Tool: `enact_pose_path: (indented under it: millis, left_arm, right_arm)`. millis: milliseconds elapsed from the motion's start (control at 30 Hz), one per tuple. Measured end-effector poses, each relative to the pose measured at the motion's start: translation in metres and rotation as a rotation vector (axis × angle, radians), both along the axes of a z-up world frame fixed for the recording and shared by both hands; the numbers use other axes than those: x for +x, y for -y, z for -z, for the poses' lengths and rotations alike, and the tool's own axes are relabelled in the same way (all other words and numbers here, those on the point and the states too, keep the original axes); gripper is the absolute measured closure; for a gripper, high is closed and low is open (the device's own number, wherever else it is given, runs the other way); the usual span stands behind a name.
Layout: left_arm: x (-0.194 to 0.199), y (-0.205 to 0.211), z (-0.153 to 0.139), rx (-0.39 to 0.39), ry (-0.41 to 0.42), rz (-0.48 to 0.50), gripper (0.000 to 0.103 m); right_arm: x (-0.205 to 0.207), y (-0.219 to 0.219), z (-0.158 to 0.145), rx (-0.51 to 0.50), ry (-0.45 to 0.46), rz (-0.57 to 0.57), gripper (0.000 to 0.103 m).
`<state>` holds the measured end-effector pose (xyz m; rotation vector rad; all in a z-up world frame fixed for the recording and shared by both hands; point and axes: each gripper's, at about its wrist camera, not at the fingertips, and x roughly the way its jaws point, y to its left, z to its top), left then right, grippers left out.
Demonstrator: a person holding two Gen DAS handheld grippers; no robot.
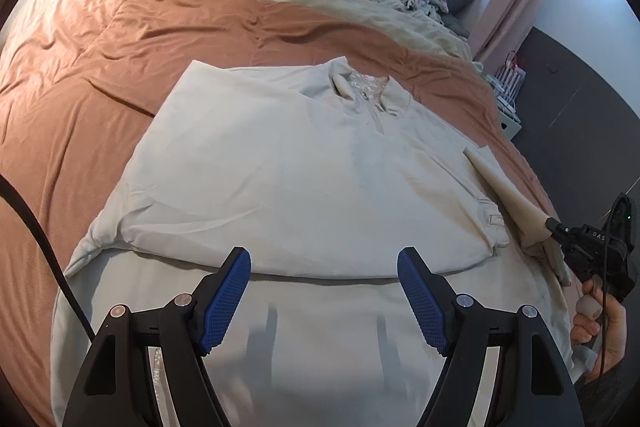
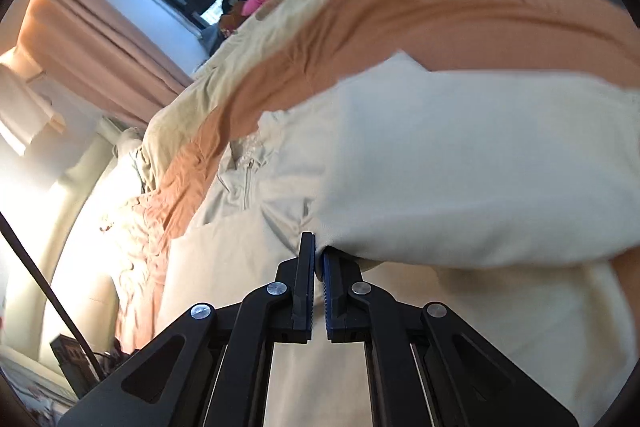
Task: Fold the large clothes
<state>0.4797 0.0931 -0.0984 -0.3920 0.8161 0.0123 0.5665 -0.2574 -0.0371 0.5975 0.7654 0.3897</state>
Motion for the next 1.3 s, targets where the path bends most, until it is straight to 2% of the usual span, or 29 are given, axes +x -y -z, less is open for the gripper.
enact_pose_path:
  millis: [67,133,200,233,267,300,333,433,567,633,700,767,800,833,867,933,1033,1300]
  left_arm:
    - [0.0,-0.001,0.0,-0.001,0.001,0.001,0.026]
    - [0.001,-0.001,0.001,-0.004,-0.002,-0.004,0.026]
    - [0.001,-0.001,0.002,-0.005,-0.007,-0.006,0.026]
    - [0.001,-0.001,0.003,-0.007,-0.01,-0.008,0.026]
    - [0.002,-0.002,0.004,-0.008,-0.012,-0.008,0.026]
    - [0.002,-0.002,0.004,-0.006,-0.013,-0.007,0.026]
    - [0.001,-0.002,0.004,-0.003,-0.014,-0.006,0.026]
    - [0.0,-0.004,0.003,0.007,-0.01,-0.004,0.026]
    - [-0.002,-0.009,0.003,0.007,-0.008,-0.011,0.026]
    - [-0.003,-0.012,0.004,0.011,-0.009,-0.015,0.026]
    - [-0.004,-0.016,0.003,0.007,-0.011,-0.022,0.026]
    - [-0.005,-0.023,0.001,0.0,-0.004,-0.035,0.026]
    - [-0.005,-0.027,0.0,-0.001,0.0,-0.043,0.026]
    - [-0.005,-0.031,-0.001,0.0,0.002,-0.051,0.026]
    - [-0.005,-0.034,-0.002,0.003,0.001,-0.057,0.026]
    - [-0.006,-0.042,0.0,0.008,-0.005,-0.075,0.026]
    - [-0.007,-0.052,0.004,-0.001,-0.018,-0.093,0.026]
    - [-0.011,-0.066,0.001,-0.038,0.01,-0.101,0.026]
  right_arm:
    - [0.002,0.012,0.009,0.118,-0.077,-0.006,0.101]
    - [0.0,0.023,0.017,0.2,-0.118,0.007,0.1]
    - [-0.008,0.038,0.027,0.275,-0.1,0.042,0.089]
    - [-0.015,0.046,0.028,0.288,-0.098,0.061,0.065]
    - [-0.024,0.055,0.026,0.307,-0.08,0.082,0.029]
    - [-0.034,0.059,0.028,0.316,-0.062,0.1,0.018]
    - [-0.044,0.068,0.024,0.309,-0.042,0.131,0.017]
    - [-0.069,0.096,0.02,0.29,-0.007,0.222,0.017]
    - [-0.092,0.139,0.032,0.215,-0.063,0.448,0.017]
    - [-0.09,0.161,0.035,0.182,-0.066,0.506,0.017]
    - [-0.077,0.178,0.039,0.161,-0.076,0.506,0.017]
    - [-0.056,0.198,0.051,0.214,-0.106,0.515,0.019]
    - [-0.047,0.202,0.057,0.232,-0.117,0.515,0.023]
    - [-0.035,0.212,0.066,0.271,-0.151,0.517,0.04]
    - [-0.027,0.214,0.073,0.304,-0.169,0.513,0.065]
    - [-0.018,0.216,0.08,0.352,-0.17,0.524,0.084]
    - [-0.017,0.205,0.063,0.305,-0.111,0.503,0.094]
    - [-0.035,0.127,-0.037,0.172,0.19,0.362,0.094]
